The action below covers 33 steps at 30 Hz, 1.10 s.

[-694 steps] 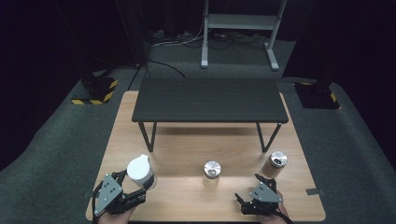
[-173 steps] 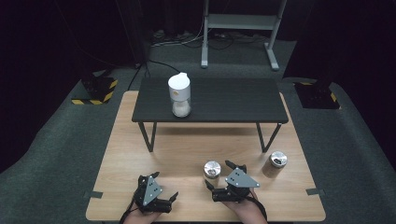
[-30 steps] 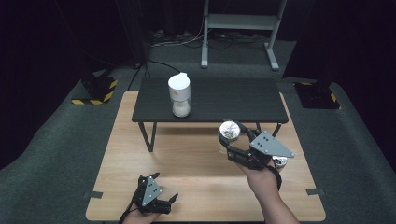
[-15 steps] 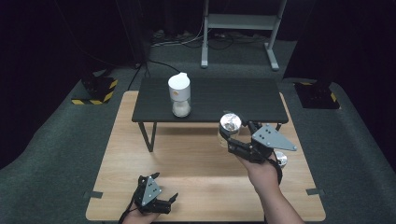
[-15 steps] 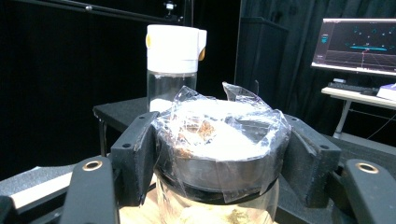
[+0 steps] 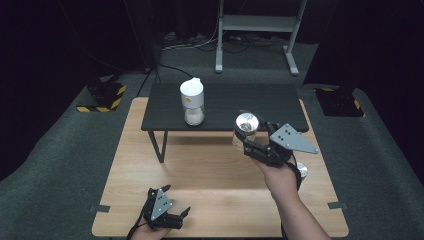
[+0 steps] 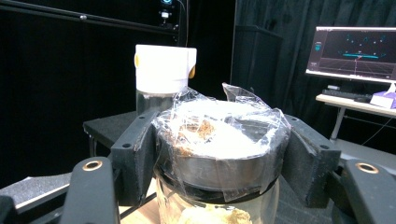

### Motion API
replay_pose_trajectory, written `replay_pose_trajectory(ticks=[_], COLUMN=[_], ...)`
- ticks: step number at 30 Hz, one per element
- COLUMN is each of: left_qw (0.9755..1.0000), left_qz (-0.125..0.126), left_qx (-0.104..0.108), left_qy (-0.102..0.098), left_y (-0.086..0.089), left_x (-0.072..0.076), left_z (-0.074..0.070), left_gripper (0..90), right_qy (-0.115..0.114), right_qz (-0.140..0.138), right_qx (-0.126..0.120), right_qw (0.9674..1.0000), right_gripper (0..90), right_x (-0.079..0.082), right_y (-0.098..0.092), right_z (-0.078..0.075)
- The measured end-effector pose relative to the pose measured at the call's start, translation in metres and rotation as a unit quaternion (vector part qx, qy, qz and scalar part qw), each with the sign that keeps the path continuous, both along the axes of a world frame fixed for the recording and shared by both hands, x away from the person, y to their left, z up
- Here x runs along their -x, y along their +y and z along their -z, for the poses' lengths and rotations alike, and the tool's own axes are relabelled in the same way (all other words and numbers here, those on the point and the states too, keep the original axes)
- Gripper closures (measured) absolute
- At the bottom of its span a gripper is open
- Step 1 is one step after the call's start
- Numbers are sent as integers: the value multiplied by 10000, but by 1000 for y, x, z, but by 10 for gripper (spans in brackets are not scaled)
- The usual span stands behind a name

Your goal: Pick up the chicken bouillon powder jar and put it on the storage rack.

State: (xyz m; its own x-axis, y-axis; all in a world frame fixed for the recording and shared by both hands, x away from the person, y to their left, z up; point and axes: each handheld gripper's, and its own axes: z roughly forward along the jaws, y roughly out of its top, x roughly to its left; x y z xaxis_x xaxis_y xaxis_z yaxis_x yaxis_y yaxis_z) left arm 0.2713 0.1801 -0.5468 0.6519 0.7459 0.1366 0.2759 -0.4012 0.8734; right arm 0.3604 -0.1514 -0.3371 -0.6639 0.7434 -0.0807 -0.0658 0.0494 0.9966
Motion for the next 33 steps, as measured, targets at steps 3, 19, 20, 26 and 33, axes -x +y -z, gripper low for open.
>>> replay_pose_trajectory(ticks=[3,19,20,26,33], left_qw=[10000,10000,10000,10000,10000], left_qz=[4,25,23,1,18], left_qx=[-10,36,33,3,8], left_qy=[10,29,37,58,52], left_y=[0,1,1,0,1], left_x=[0,0,0,-1,-1], left_z=[0,0,0,0,0], left_gripper=[7,7,7,7,7], right_qy=[-48,-148,-152,-183,-171], right_qz=[4,85,90,138,174], right_qx=[6,-43,-42,-58,-65], right_qw=[10000,9998,9998,9997,9997], right_gripper=[339,339,339,339,339], right_x=[-1,-12,-13,-19,-27], right_y=[1,11,12,17,22], right_z=[-3,-12,-12,-15,-16])
